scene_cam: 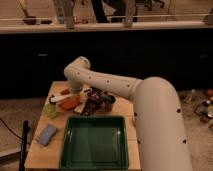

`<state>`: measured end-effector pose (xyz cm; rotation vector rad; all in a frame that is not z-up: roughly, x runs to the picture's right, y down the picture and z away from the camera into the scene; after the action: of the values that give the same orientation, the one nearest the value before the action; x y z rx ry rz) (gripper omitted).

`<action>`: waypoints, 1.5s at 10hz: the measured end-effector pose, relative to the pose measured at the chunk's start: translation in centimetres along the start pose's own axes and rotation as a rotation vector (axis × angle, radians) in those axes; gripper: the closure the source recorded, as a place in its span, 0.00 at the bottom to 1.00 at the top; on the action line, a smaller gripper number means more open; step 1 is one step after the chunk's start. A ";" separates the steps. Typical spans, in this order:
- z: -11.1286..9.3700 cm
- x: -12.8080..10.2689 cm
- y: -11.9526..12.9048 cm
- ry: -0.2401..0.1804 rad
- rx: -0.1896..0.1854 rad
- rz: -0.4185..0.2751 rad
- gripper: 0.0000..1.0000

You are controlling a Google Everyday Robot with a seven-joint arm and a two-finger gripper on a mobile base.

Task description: Place brush in red bowl

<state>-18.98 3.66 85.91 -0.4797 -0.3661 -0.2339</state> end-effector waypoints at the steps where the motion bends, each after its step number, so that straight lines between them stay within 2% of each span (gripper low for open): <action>1: 0.2 -0.1 -0.4 -0.003 0.002 0.003 1.00; 2: 0.5 -0.3 -0.5 -0.007 0.003 0.004 1.00; 7: 2.5 -0.3 -0.7 -0.023 0.002 0.096 0.99; 8: 2.8 -0.4 -0.9 -0.025 0.000 0.108 0.93; 11: 3.3 -0.7 -1.4 -0.038 -0.006 0.126 0.61; 12: 3.4 -0.6 -1.4 -0.039 -0.008 0.128 0.55; 14: 3.5 -0.6 -1.5 -0.048 -0.012 0.131 0.32; 15: 3.5 -0.6 -1.5 -0.050 -0.013 0.131 0.25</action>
<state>-20.97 4.21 89.18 -0.5213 -0.3805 -0.0973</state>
